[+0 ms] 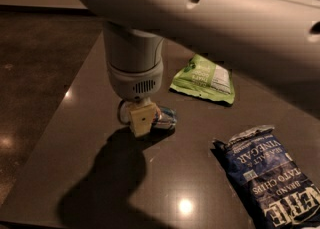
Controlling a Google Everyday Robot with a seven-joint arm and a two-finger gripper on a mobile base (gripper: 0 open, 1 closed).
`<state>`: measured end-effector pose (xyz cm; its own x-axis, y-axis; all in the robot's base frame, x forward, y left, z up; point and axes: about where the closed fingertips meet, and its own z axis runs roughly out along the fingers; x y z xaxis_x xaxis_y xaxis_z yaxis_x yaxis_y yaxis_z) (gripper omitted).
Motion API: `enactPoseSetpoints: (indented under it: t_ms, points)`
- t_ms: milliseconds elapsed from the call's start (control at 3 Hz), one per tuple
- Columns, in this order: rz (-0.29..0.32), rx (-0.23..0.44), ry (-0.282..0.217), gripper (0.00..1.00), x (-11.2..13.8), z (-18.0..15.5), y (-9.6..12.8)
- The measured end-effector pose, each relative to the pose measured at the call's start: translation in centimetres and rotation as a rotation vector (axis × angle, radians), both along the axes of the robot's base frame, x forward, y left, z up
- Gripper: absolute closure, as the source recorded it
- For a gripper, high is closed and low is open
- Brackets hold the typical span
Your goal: Knock redbull can over
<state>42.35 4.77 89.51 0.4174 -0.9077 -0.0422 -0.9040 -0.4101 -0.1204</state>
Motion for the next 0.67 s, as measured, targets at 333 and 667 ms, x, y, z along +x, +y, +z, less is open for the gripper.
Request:
enactPoseSetpoints:
  t_ms: [333, 667]
  points:
    - [0.062, -0.054, -0.002, 0.0, -0.7, -1.4, 0.7]
    - [0.097, -0.092, 0.004, 0.0, -0.9, -2.6, 1.1]
